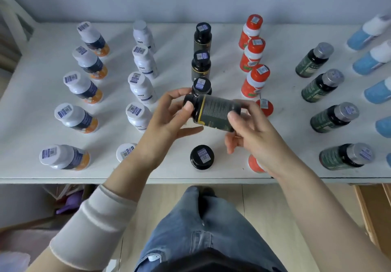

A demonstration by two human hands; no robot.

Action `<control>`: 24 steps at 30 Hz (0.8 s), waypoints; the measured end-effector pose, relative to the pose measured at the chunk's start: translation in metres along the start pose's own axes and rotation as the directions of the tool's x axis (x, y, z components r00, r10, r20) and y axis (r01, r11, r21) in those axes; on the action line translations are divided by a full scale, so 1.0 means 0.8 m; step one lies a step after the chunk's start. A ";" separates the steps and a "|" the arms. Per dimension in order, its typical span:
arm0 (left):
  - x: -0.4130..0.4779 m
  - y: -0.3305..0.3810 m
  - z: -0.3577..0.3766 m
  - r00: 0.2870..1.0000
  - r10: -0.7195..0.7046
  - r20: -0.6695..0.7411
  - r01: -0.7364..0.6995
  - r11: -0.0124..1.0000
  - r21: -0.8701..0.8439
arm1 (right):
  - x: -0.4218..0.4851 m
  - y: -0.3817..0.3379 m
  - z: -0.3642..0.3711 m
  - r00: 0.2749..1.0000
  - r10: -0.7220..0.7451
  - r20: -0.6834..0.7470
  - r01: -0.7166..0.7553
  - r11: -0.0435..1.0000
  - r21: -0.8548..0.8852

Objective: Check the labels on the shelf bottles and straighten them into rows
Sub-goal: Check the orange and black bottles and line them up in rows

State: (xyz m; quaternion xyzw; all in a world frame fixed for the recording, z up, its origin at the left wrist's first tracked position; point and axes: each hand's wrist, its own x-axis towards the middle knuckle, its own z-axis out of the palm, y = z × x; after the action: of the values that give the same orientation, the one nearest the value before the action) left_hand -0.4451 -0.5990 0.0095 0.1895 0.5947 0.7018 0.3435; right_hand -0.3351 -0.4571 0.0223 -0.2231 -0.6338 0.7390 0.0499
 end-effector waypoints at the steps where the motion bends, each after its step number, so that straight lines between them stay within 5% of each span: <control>1: 0.002 0.004 -0.002 1.000 -0.001 0.013 0.001 1.000 0.012 | -0.002 0.001 0.000 0.997 -0.073 0.028 0.074 0.997 -0.034; 6: 0.010 0.022 -0.015 0.990 0.063 0.124 -0.066 0.998 0.021 | -0.001 0.003 0.001 0.968 -0.252 0.004 0.252 0.967 -0.031; 10: 0.005 0.023 -0.018 0.968 0.087 0.235 -0.090 0.996 0.002 | -0.001 0.003 0.001 0.995 -0.093 -0.026 0.097 0.970 0.225; 16: 0.007 0.013 -0.012 0.988 0.033 0.152 -0.038 0.999 0.030 | -0.008 0.010 -0.002 0.979 -0.204 0.024 0.204 0.979 0.021; 24: 0.007 0.008 -0.015 0.963 0.112 0.245 -0.078 0.987 -0.143 | -0.011 0.007 0.002 0.975 -0.200 -0.095 0.210 0.971 0.115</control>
State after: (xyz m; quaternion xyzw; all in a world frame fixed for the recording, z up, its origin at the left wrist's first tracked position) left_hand -0.4586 -0.6042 0.0126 0.2824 0.4886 0.7253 0.3942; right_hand -0.3269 -0.4625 0.0192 -0.1833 -0.6037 0.7579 0.1660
